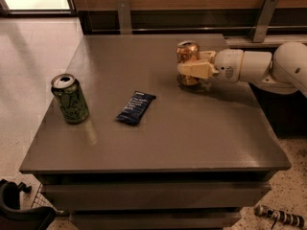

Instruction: Place orange can upright

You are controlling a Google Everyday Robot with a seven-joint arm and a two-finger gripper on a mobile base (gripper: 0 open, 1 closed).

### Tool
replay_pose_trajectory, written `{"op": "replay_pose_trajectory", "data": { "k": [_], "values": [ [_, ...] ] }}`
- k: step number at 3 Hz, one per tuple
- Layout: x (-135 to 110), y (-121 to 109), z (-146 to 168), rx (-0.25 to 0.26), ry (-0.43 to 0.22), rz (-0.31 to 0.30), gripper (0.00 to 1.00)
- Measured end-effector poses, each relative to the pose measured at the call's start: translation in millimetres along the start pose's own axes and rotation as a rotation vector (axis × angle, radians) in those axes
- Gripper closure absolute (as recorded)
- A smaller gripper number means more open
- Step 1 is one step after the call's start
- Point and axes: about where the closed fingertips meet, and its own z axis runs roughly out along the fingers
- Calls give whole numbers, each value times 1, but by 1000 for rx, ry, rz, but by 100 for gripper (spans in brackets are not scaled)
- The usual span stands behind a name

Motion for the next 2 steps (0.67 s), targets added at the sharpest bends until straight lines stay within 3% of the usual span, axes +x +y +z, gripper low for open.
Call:
{"op": "replay_pose_trajectory", "data": {
  "k": [1, 2],
  "values": [
    [24, -14, -3, 22, -41, 28, 100],
    [21, -15, -4, 23, -43, 30, 100]
  ]
}}
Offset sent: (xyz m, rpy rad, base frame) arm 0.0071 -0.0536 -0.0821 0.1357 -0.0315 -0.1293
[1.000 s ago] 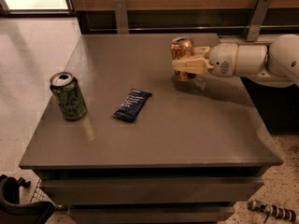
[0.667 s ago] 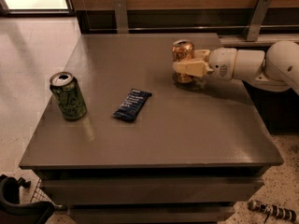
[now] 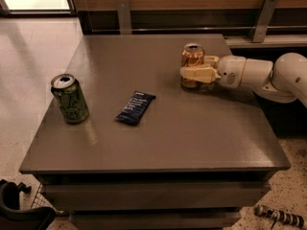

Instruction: Place orange can upright

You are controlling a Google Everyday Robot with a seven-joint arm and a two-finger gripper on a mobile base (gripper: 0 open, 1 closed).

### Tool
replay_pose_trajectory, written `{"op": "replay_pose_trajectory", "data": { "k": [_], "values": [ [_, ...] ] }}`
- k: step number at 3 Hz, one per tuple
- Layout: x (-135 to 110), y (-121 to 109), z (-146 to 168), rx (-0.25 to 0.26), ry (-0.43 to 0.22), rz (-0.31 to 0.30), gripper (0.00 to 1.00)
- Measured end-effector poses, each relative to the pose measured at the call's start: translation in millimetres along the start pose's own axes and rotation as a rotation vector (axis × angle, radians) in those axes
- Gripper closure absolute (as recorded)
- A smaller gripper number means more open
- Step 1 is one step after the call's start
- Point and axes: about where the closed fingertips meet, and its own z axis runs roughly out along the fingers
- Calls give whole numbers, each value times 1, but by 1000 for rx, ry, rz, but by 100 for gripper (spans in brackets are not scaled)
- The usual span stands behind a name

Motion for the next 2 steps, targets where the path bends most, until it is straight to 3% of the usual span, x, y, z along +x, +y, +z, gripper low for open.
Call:
{"op": "replay_pose_trajectory", "data": {
  "k": [1, 2],
  "values": [
    [-1, 0, 0, 0, 0, 0, 85],
    [-2, 0, 0, 0, 0, 0, 63]
  ]
}}
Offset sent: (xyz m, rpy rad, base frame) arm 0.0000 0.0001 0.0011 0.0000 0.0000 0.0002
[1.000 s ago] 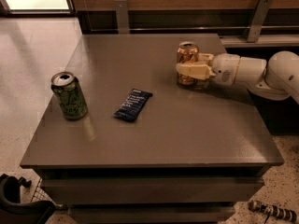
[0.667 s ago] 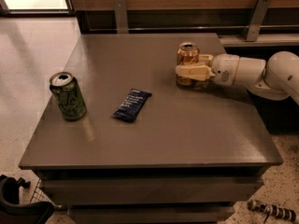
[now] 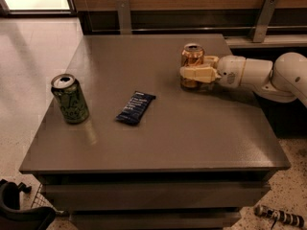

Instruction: Place orange can upright

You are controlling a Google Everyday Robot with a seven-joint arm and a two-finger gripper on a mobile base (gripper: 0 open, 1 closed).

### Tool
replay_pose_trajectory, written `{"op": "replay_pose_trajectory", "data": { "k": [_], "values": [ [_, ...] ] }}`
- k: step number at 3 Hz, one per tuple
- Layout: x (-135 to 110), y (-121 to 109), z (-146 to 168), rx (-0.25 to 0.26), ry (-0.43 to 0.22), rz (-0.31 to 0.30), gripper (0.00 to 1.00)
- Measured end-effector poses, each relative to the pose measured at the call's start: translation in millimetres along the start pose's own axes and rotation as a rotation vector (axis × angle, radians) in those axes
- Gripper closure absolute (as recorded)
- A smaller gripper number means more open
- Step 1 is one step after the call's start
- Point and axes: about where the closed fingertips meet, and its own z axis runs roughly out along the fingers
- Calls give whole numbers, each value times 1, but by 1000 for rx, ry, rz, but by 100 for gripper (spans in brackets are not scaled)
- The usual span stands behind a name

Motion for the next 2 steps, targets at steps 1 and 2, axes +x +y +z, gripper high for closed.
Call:
{"op": "replay_pose_trajectory", "data": {
  "k": [1, 2],
  "values": [
    [-1, 0, 0, 0, 0, 0, 39],
    [-1, 1, 1, -2, 0, 0, 8]
  ]
}}
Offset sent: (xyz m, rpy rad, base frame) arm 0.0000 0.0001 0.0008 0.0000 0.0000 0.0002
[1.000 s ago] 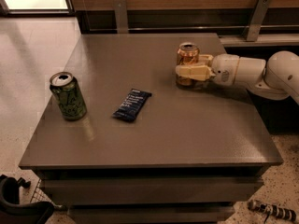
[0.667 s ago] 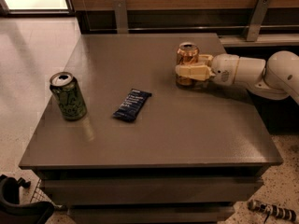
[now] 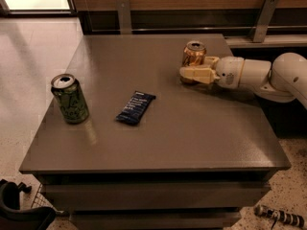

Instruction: Place orange can upright

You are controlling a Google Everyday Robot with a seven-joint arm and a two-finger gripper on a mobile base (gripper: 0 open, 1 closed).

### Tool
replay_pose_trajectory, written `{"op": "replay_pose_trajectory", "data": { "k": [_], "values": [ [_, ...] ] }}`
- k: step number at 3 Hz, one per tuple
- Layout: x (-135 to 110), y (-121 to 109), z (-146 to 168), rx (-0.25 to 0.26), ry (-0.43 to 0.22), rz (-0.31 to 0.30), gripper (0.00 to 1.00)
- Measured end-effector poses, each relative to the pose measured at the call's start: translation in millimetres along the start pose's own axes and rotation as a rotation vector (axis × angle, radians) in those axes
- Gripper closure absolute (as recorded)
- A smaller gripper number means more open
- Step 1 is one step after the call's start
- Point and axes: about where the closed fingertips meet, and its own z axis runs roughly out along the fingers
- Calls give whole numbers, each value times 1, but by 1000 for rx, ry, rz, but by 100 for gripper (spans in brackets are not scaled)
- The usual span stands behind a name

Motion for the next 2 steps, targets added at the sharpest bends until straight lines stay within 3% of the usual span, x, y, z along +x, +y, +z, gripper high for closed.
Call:
{"op": "replay_pose_trajectory", "data": {
  "k": [1, 2],
  "values": [
    [0, 1, 2, -4, 0, 0, 0],
    [0, 1, 3, -5, 0, 0, 0]
  ]
}}
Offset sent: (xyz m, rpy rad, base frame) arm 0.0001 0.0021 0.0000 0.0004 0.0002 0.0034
